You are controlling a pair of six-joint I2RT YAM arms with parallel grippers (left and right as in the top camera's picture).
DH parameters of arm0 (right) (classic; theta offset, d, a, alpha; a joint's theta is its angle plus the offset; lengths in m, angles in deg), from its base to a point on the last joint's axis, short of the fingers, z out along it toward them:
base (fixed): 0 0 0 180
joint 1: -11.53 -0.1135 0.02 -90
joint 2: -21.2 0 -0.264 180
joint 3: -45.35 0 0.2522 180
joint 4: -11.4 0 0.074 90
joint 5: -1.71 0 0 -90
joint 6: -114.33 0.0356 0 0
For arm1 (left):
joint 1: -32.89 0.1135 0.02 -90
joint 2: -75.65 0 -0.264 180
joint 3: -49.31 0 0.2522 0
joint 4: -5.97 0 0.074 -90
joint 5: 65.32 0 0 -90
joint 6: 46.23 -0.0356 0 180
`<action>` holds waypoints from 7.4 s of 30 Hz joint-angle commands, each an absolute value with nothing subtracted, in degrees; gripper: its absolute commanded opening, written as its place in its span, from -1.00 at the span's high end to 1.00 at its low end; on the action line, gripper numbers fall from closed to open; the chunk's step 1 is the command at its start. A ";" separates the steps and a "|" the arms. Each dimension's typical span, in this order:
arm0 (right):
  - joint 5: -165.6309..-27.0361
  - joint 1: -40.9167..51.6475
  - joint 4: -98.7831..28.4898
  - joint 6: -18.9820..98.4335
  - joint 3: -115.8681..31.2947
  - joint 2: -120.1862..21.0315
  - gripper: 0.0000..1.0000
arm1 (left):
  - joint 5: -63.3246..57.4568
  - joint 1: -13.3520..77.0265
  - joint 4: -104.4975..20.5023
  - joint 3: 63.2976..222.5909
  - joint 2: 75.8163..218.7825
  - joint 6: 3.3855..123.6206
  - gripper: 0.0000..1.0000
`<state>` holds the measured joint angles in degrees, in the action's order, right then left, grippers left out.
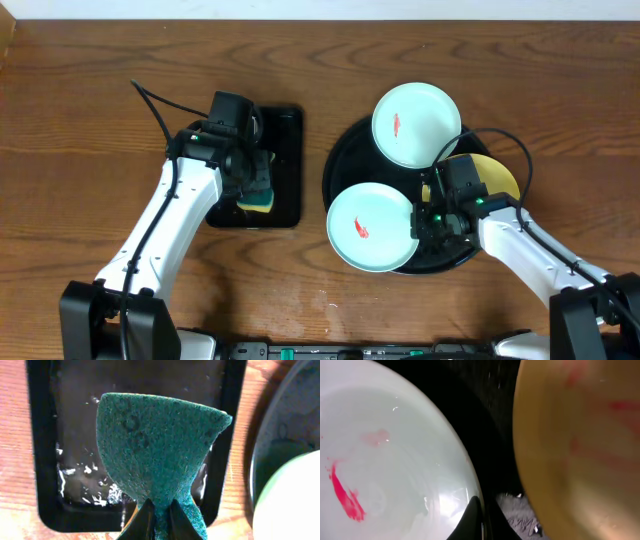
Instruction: Clean dirty plates on tray and stack at the side
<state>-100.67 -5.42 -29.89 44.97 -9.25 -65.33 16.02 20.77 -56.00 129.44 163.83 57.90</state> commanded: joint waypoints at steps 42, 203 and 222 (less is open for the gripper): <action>-90.33 -8.07 -26.52 47.86 -12.33 -71.05 0.98 | 6.79 -7.12 -34.34 131.12 178.04 73.28 0.85; -85.42 -8.09 -39.24 31.44 -34.32 -64.56 0.98 | 14.81 21.36 -64.85 137.35 155.05 61.59 -0.64; -72.87 -26.99 -10.98 26.87 -45.79 -81.50 0.98 | 14.79 21.36 -68.89 137.35 136.84 62.01 -0.68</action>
<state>-80.63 -24.55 -13.15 30.52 -44.44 -80.23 15.36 21.12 -68.19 135.86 138.06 62.77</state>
